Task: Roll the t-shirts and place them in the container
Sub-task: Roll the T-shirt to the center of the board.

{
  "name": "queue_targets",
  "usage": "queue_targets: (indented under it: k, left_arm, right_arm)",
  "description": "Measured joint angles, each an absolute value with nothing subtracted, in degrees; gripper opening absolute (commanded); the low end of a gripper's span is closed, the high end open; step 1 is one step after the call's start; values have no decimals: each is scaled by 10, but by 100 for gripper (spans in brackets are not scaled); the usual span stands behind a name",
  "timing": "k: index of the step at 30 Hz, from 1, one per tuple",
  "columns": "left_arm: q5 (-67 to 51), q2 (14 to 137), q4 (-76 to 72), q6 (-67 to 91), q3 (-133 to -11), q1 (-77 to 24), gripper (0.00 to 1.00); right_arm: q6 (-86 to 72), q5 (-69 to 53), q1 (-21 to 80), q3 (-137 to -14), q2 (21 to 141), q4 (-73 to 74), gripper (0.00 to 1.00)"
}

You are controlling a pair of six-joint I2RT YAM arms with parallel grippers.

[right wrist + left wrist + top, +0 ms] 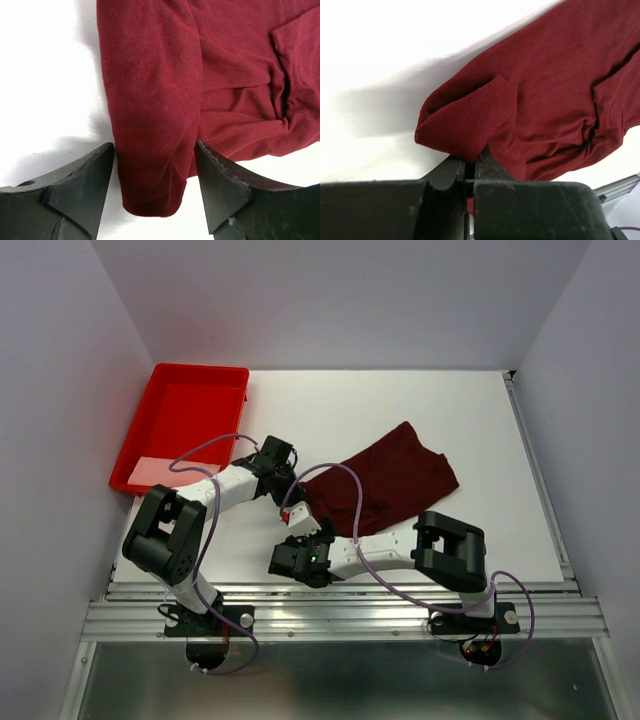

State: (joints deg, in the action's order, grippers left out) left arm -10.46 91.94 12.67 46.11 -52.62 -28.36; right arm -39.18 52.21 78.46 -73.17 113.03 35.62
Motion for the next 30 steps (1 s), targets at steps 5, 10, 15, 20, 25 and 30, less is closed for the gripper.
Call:
queue_targets:
  k: [5, 10, 15, 20, 25, 30]
  left_arm:
    - [-106, 918, 124, 461, -522, -280, 0]
    - [-105, 913, 124, 461, -518, -280, 0]
    - [-104, 907, 127, 462, -518, -280, 0]
    - [-101, 889, 128, 460, -517, -280, 0]
    - [-103, 856, 116, 453, -493, -280, 9]
    - [-101, 848, 114, 441, -490, -280, 37]
  right_arm:
    - [-386, 524, 785, -731, 1132, 354, 52]
    - [-370, 537, 785, -731, 1146, 341, 35]
    - [-362, 549, 785, -727, 1149, 335, 7]
    - [-353, 552, 785, -718, 1147, 314, 1]
    - [-322, 517, 779, -653, 1096, 243, 1]
    - [-298, 449, 753, -591, 1018, 174, 1]
